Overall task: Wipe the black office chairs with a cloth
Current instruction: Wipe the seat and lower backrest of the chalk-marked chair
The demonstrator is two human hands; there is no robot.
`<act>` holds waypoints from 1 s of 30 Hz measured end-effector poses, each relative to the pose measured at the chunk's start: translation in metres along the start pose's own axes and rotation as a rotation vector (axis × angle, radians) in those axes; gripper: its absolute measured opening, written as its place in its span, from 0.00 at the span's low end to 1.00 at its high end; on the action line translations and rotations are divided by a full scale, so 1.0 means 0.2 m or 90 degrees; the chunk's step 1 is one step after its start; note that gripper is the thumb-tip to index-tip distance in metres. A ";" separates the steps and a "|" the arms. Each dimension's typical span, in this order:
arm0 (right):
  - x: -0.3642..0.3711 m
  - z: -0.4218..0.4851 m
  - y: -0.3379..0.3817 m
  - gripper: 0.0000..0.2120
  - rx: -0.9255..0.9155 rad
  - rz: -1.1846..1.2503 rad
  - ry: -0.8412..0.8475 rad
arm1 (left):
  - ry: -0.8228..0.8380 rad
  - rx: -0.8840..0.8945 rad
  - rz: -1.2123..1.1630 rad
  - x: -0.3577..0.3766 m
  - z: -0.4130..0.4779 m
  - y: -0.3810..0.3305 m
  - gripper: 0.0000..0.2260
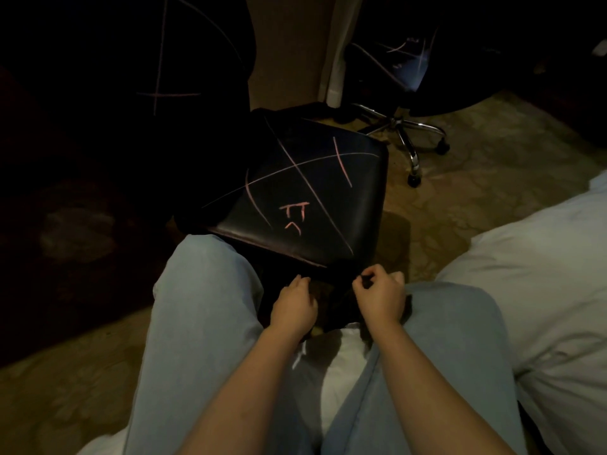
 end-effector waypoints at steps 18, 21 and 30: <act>0.19 0.02 0.18 0.18 -0.124 0.023 0.068 | -0.004 -0.022 0.018 -0.02 0.01 0.05 0.23; 0.14 0.03 0.11 0.19 -0.063 0.059 0.045 | 0.001 -0.019 0.006 -0.01 0.01 0.04 0.23; 0.10 0.04 -0.05 0.11 -0.007 0.095 0.017 | 0.007 -0.007 0.008 0.01 0.01 0.00 0.22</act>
Point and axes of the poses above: each hand's wrist, its own z-axis towards the middle knuckle, its own x-axis out of the palm, y = z × x, the point moved 3 cm from there along z, towards the middle knuckle, and after that the axes turned 13 degrees about -x, right-handed, at the moved point
